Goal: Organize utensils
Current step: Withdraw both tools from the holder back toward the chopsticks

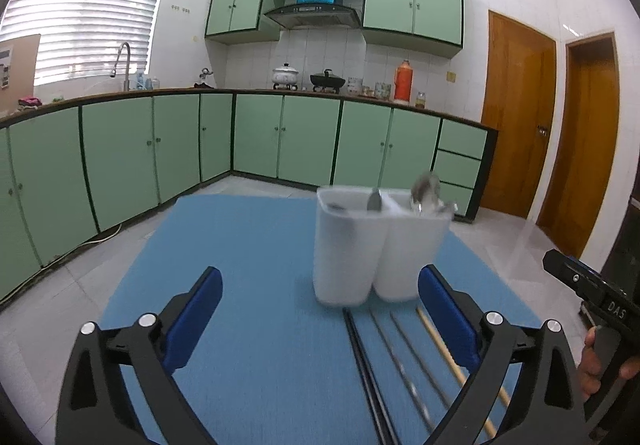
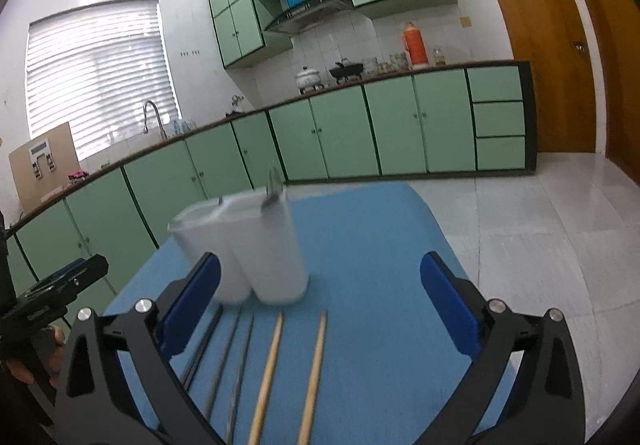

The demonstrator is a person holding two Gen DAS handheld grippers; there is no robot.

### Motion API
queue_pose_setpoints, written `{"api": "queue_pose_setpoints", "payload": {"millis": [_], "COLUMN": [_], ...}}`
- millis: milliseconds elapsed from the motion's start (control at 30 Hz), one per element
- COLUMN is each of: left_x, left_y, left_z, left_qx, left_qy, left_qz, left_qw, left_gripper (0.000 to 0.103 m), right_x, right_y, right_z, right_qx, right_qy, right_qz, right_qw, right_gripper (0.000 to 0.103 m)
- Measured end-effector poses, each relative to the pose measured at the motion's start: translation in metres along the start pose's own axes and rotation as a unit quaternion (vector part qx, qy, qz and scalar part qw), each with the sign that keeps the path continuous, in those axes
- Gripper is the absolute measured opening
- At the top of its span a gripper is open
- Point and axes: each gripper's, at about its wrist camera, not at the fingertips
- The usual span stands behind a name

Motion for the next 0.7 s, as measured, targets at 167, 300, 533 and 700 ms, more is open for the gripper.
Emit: {"api": "queue_pose_setpoints", "payload": {"millis": [167,300,533,700], "left_x": [-0.001,0.001,0.006,0.011], "left_y": [0.022,0.038,0.057,0.063], "left_z": [-0.038,-0.061,-0.098,-0.120], "left_qx": [0.014,0.009,0.015,0.026], "left_qy": [-0.013,-0.019,-0.026,-0.028], "left_qz": [0.009,0.016,0.026,0.034], "left_qw": [0.9998,0.9996,0.9992,0.9987], "left_gripper": [0.097,0.097,0.097,0.097], "right_x": [0.014,0.023,0.042,0.049], "right_y": [0.028,0.045,0.065,0.072], "right_z": [-0.036,-0.059,-0.090,-0.106], "right_qx": [0.009,0.013,0.021,0.024], "right_qy": [0.017,0.019,0.046,0.048], "right_qz": [-0.017,-0.019,-0.026,-0.030], "right_qw": [1.000,1.000,0.998,0.998], "right_gripper": [0.097,0.097,0.097,0.097]}}
Point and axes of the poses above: each gripper's, at about its wrist camera, not at the fingertips, and y roughly against the way its jaws point, x to its left, z to its top, and after that the axes turned 15 degrees about y, right-handed
